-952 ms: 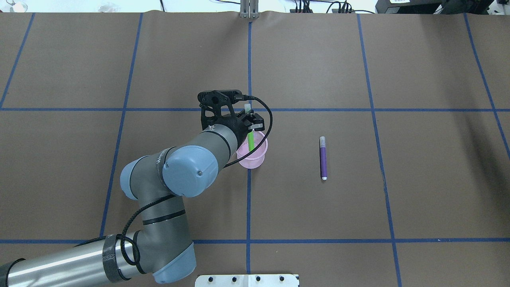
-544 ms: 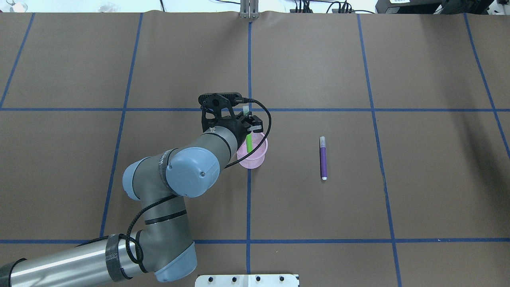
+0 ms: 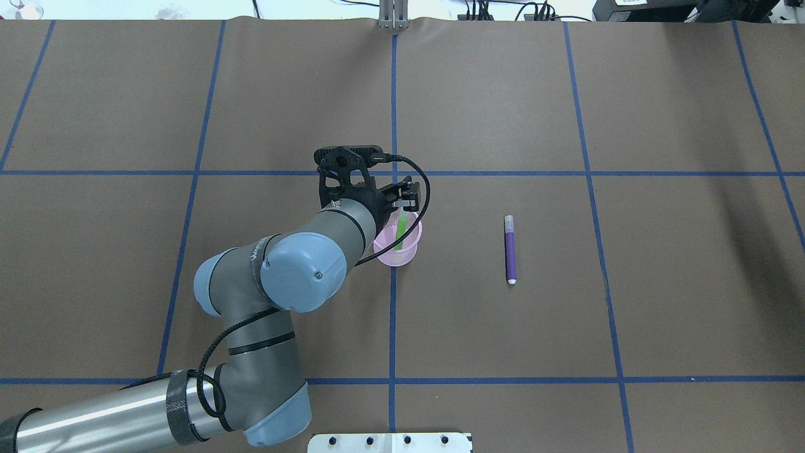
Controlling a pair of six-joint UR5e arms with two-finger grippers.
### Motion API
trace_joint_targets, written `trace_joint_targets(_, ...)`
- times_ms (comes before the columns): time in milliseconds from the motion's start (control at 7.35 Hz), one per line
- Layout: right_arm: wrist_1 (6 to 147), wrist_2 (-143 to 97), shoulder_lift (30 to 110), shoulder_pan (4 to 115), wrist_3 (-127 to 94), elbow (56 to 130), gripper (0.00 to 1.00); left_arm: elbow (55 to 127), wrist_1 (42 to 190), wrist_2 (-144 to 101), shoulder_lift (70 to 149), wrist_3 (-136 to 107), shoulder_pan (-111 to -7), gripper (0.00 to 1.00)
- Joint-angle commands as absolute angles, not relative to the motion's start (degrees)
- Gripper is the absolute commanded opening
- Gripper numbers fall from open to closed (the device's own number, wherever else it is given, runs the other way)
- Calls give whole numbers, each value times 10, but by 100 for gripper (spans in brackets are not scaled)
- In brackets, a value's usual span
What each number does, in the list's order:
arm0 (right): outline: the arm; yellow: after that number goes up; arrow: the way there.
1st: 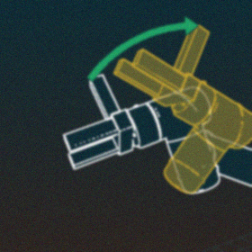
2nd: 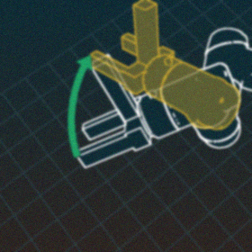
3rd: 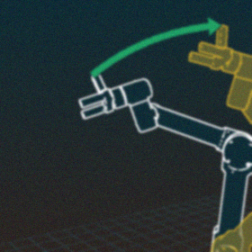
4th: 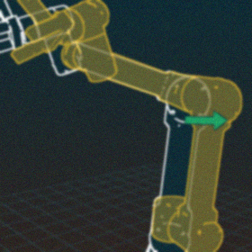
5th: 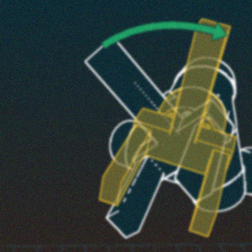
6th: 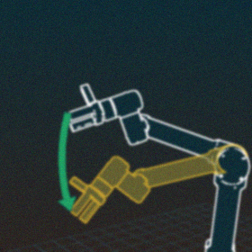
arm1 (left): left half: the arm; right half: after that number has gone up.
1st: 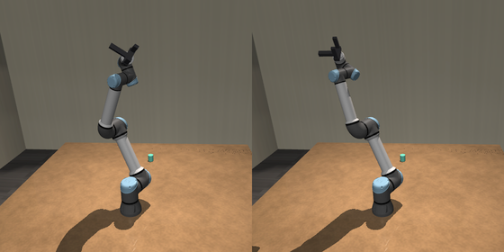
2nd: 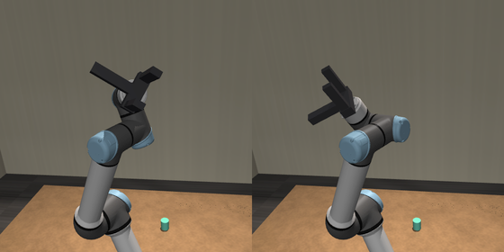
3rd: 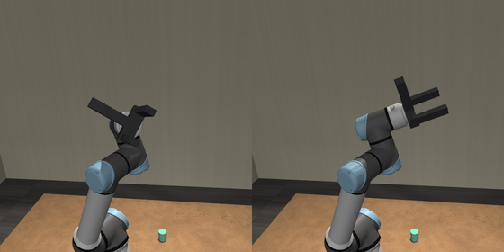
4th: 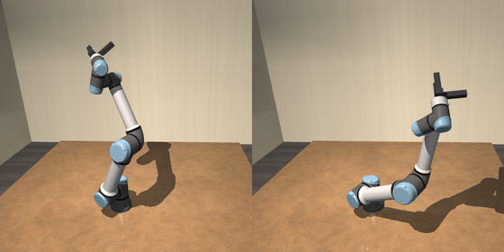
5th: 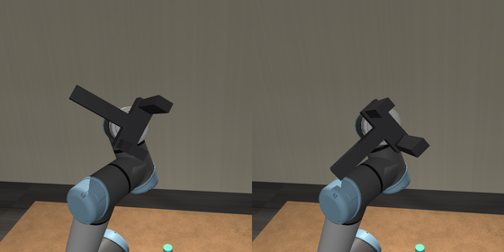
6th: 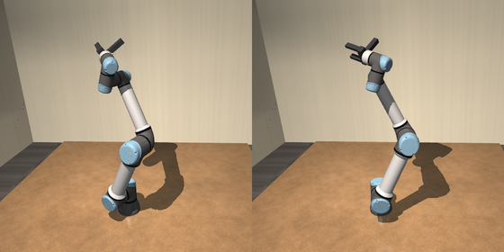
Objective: Collect pens into pen holder
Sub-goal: 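Carry the green marker over the pink cup with the left gripper, then release the green marker into the pink cup with the left gripper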
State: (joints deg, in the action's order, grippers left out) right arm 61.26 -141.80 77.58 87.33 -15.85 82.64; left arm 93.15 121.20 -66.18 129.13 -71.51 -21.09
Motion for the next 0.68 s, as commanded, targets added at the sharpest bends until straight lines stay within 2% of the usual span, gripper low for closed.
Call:
trace_joint_targets(0,613,-1419,758,873,-165,860,0,951,1207,-667,1294,-715,-212,99)
trace_joint_targets(136,613,-1419,757,870,-177,887,0,979,1203,-672,1296,-714,-220,99)
trace_joint_targets(544,613,-1419,737,840,-183,959,0,999,1086,-933,1291,-705,-335,93)
